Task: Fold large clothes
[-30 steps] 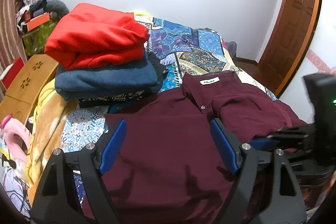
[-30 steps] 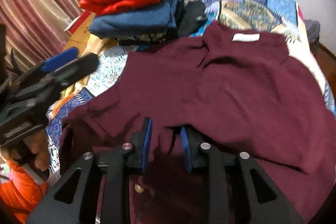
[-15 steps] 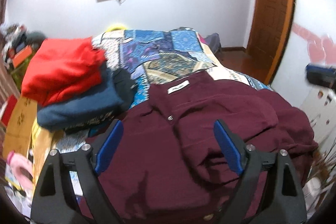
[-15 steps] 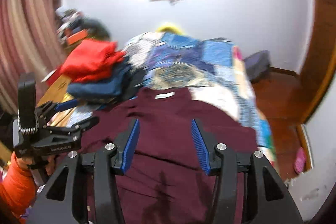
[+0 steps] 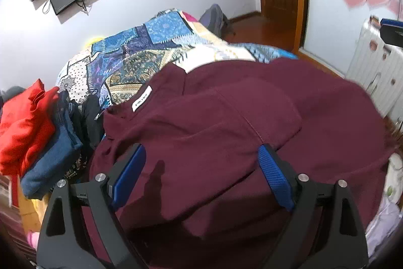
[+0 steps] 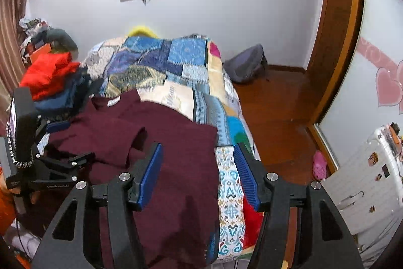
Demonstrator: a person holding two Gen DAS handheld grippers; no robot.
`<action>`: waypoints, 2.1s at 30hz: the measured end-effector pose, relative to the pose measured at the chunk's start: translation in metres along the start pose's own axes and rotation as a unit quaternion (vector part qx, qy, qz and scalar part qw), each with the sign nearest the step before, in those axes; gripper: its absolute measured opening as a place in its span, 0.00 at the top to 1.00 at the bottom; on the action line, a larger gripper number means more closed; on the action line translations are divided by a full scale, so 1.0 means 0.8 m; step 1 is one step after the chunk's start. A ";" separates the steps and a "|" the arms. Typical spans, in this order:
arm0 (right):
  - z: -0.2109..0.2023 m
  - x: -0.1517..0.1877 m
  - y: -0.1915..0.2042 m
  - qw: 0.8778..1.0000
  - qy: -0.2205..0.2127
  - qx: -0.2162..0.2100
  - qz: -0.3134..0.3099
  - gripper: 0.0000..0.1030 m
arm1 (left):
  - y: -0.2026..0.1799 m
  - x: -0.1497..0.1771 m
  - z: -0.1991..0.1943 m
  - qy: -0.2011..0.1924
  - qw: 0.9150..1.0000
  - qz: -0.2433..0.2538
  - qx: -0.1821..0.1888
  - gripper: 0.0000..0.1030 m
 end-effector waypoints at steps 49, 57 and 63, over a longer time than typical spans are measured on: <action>0.093 0.035 0.083 0.995 0.080 -0.031 -0.046 0.35 | 0.279 0.070 -0.135 -0.122 0.959 -0.250 -0.045 0.98; 0.111 0.063 0.099 0.990 0.115 -0.028 -0.072 0.35 | 0.289 0.162 -0.078 -0.045 0.960 -0.273 -0.035 0.89; 0.112 0.063 0.096 0.990 0.124 -0.034 -0.064 0.35 | 0.267 0.232 -0.031 0.026 0.960 -0.279 0.013 0.85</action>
Point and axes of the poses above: each gripper's, at about its wrist camera, not at the fingertips, and z roughly the way its jaws point, y to its left, x to its underside, the point moved 10 cm from there along z, roughly the way its jaws point, and after that the axes turned 8 degrees about y, right-handed, at the moved point
